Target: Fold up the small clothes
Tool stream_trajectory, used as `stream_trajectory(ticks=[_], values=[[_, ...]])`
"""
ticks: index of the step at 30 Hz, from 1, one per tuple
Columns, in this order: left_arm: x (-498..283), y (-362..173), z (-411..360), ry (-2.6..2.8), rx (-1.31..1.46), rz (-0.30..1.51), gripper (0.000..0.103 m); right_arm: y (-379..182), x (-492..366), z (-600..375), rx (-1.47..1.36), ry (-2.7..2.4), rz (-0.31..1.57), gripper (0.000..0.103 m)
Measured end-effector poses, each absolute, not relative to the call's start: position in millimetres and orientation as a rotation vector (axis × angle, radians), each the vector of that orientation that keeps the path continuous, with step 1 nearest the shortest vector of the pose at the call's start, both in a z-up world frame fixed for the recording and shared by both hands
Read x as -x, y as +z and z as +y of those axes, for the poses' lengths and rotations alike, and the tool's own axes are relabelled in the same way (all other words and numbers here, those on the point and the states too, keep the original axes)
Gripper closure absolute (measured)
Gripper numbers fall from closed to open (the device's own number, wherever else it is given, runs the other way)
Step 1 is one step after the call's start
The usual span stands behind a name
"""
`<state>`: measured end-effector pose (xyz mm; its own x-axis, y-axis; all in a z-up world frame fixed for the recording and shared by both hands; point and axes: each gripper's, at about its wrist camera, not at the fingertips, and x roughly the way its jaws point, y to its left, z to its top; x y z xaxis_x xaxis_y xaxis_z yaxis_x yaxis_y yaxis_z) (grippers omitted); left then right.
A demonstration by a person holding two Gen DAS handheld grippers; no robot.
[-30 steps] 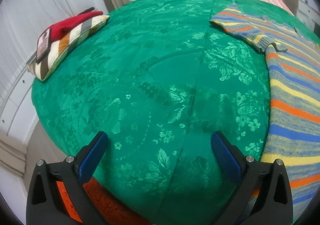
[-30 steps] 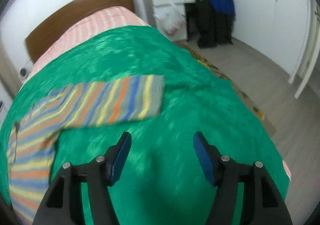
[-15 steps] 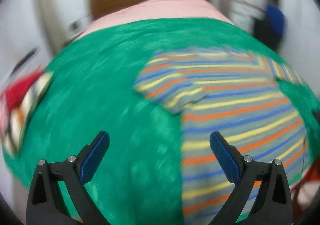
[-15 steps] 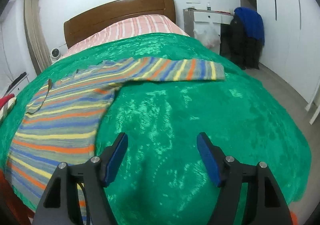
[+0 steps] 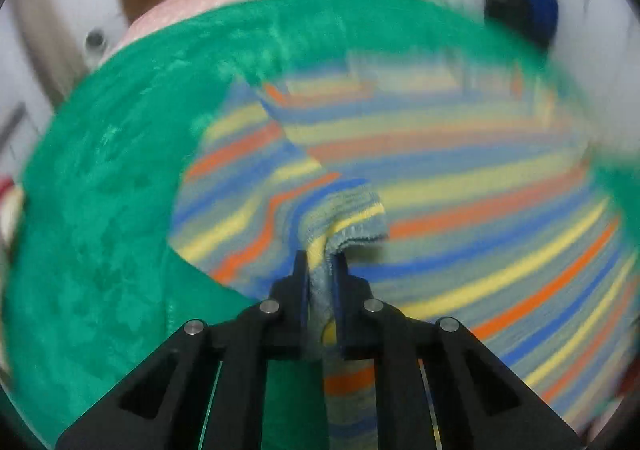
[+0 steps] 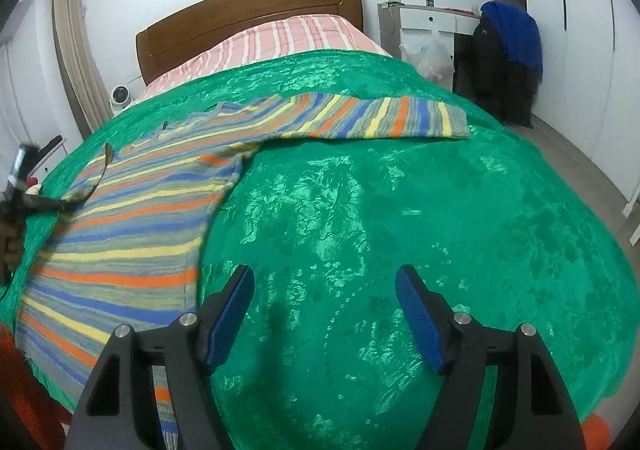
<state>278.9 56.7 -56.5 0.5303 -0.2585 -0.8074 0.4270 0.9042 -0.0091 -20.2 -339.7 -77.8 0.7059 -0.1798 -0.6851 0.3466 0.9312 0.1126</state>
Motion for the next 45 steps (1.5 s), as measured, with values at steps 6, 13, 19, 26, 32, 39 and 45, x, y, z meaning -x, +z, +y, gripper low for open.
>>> stream_trajectory(ticks=[6, 13, 19, 26, 32, 39, 45], values=[[-333.3, -21.5, 188.7, -0.098, 0.158, 0.890, 0.098, -78.5, 16.4, -339.5, -0.244, -0.284, 0.727, 0.030], [-375.0, -53.1, 255.7, 0.184, 0.165, 0.954, 0.099, -89.0, 9.3, -337.1, -0.241, -0.270, 0.769, 0.030], [-385.9, -77.1, 242.2, 0.217, 0.138, 0.993, 0.099, -95.0, 5.5, -334.4, -0.221, -0.280, 0.786, 0.028], [-349.6, -92.5, 329.9, 0.326, 0.512, 0.997, 0.078, -98.4, 5.1, -336.1, -0.231, -0.280, 0.792, 0.027], [-282.4, -75.3, 342.9, 0.127, 0.486, 1.029, 0.064, -98.1, 3.1, -335.3, -0.232, -0.272, 0.793, 0.024], [-142.7, -67.8, 212.0, -0.446, 0.182, 1.178, 0.038, -72.0, 15.2, -328.6, -0.395, 0.078, 0.940, 0.025], [-104.5, -103.4, 145.6, -0.527, 0.033, 1.250, 0.040, -101.9, 18.0, -282.7, -0.328, 0.249, 1.176, 0.040]])
